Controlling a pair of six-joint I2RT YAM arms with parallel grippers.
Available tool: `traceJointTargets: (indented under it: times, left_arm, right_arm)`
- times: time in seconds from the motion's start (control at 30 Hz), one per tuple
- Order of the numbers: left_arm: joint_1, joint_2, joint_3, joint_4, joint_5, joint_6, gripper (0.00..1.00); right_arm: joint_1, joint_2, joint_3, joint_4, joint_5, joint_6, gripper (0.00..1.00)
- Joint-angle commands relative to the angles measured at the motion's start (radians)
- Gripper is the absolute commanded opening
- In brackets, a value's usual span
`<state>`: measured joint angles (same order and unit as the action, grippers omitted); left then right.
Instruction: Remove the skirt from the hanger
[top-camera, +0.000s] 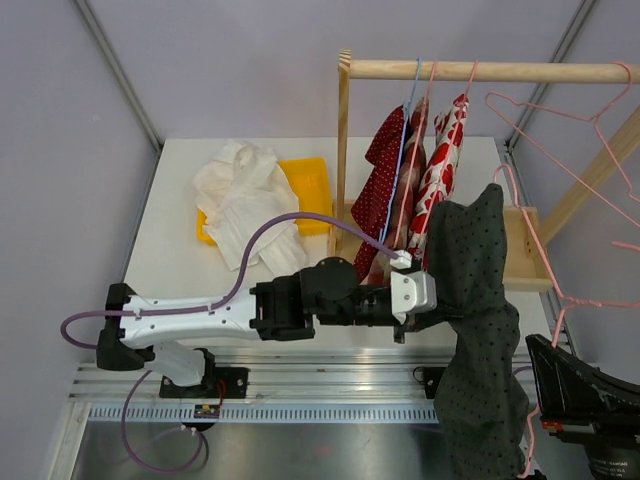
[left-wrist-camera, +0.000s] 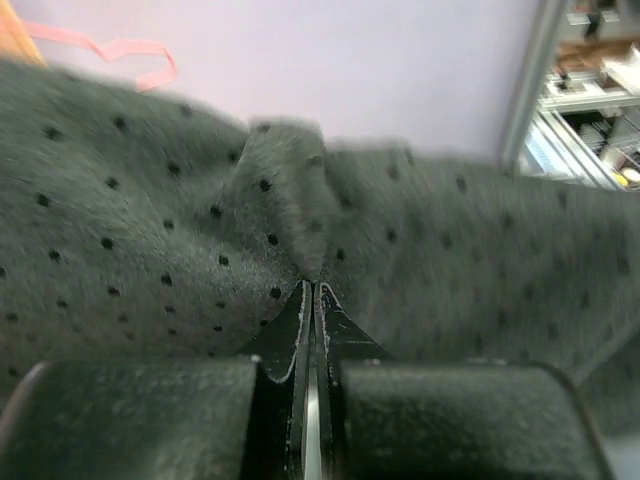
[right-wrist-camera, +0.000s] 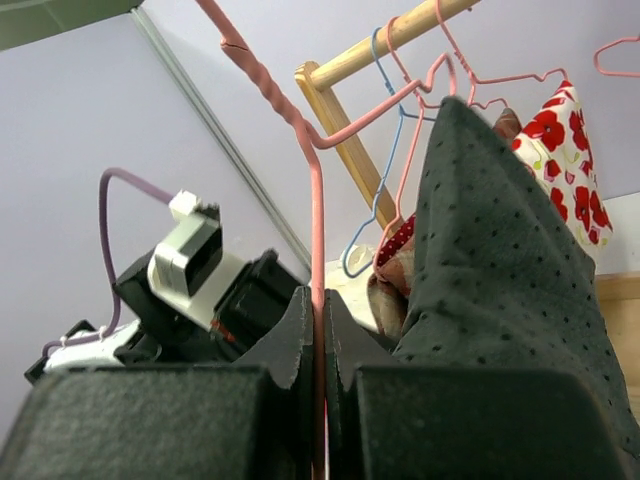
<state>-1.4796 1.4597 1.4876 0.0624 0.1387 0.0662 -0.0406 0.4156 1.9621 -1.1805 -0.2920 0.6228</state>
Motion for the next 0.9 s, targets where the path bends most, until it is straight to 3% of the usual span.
traceJointTargets:
  times: [0.0, 0.17, 0.33, 0.63, 0.87]
  left_arm:
    - [-0.028, -0.111, -0.119, 0.085, 0.059, -0.061, 0.0]
    - [-0.126, -0.199, -0.298, 0.114, 0.02, -0.124, 0.0]
    - [-0.306, -0.252, -0.443, 0.068, -0.167, -0.19, 0.0]
    - [-0.522, -0.321, -0.717, 0.033, -0.445, -0.442, 0.0]
    - [-0.617, -0.436, -0.771, -0.215, -0.668, -0.594, 0.0]
  right_arm:
    - [0.007, 0.035, 0.011, 0.124, 0.077, -0.046, 0.0]
    - [0.008, 0.078, 0.044, 0.162, 0.148, -0.099, 0.0]
    - [0.008, 0.13, 0.086, 0.192, 0.223, -0.144, 0.0]
    - [0.008, 0.184, 0.104, 0.236, 0.315, -0.198, 0.0]
    - [0.016, 0.241, 0.129, 0.167, 0.39, -0.258, 0.0]
